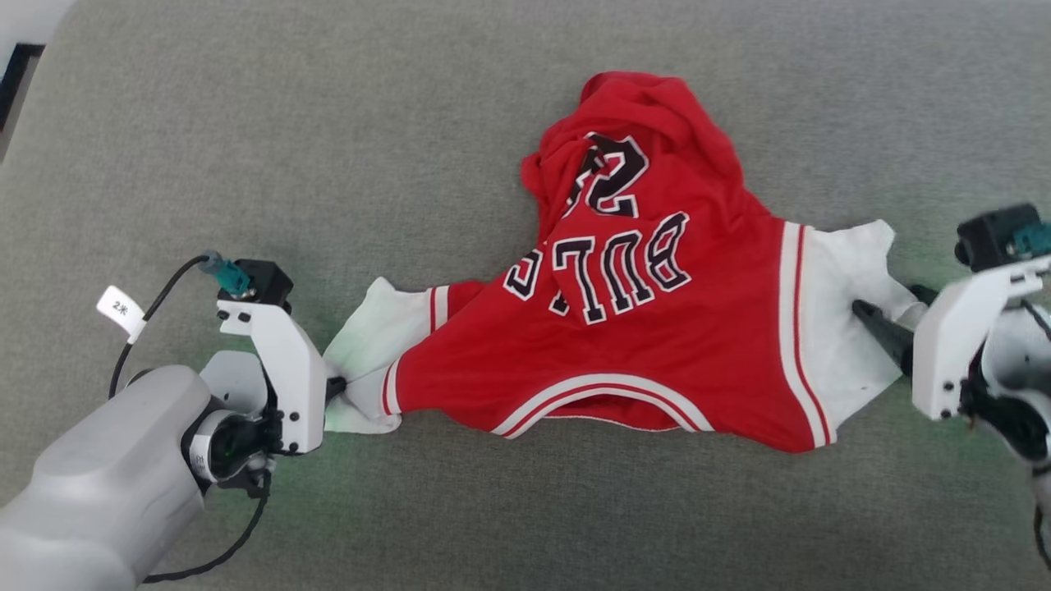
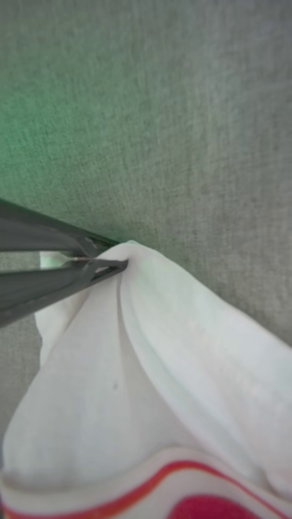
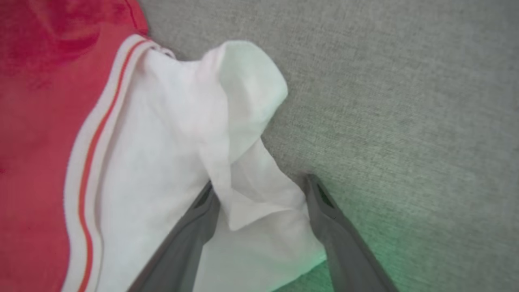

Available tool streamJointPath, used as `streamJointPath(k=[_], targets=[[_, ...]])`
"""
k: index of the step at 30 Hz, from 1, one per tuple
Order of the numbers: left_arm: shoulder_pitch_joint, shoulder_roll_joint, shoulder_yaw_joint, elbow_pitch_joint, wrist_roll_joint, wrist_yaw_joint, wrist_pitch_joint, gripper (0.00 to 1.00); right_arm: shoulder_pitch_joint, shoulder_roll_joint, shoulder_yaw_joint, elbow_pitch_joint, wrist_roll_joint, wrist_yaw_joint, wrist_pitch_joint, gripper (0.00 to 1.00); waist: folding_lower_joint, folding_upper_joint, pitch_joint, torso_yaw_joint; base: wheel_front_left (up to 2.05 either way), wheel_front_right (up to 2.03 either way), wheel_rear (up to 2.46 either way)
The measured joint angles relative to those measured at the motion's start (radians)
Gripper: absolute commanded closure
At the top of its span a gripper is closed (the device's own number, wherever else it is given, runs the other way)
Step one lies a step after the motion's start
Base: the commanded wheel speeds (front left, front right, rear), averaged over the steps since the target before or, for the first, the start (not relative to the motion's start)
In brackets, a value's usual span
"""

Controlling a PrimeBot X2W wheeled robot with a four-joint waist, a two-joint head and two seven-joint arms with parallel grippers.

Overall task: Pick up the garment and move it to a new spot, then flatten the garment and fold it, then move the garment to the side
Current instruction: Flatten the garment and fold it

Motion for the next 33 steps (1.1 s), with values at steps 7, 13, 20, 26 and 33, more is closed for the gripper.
streamJointPath(k=[7,13,20,26,33], targets=[[-0.016,-0.025,0.002,0.047,0.005,-0.040,-0.023,1.00,-0.130,-0.040,0.122,0.097,0.109,-0.005,0.194,1.00,-0.0001,0.0000,0.022,0.018,0.00,0.00,0.00],[-0.023,-0.028,0.005,0.065,0.006,-0.055,-0.028,1.00,-0.146,-0.058,0.129,0.085,0.241,-0.004,0.263,1.00,-0.0001,0.0000,0.014,0.011,0.00,0.00,0.00],[-0.058,0.004,0.024,0.017,0.028,-0.039,-0.058,1.00,-0.137,-0.053,0.097,-0.016,0.344,0.000,0.286,1.00,0.0000,-0.0002,-0.017,-0.011,0.00,0.00,0.00],[-0.171,0.067,0.070,-0.119,0.055,-0.002,-0.069,1.00,-0.160,-0.053,0.031,-0.098,0.380,0.000,0.266,1.00,0.0001,-0.0002,-0.060,-0.023,0.00,0.00,0.00],[-0.331,0.147,0.098,-0.287,0.116,0.053,0.006,1.00,-0.244,-0.021,-0.030,-0.173,0.375,0.000,0.241,1.00,0.0000,-0.0002,-0.130,-0.037,0.00,0.00,0.00]])
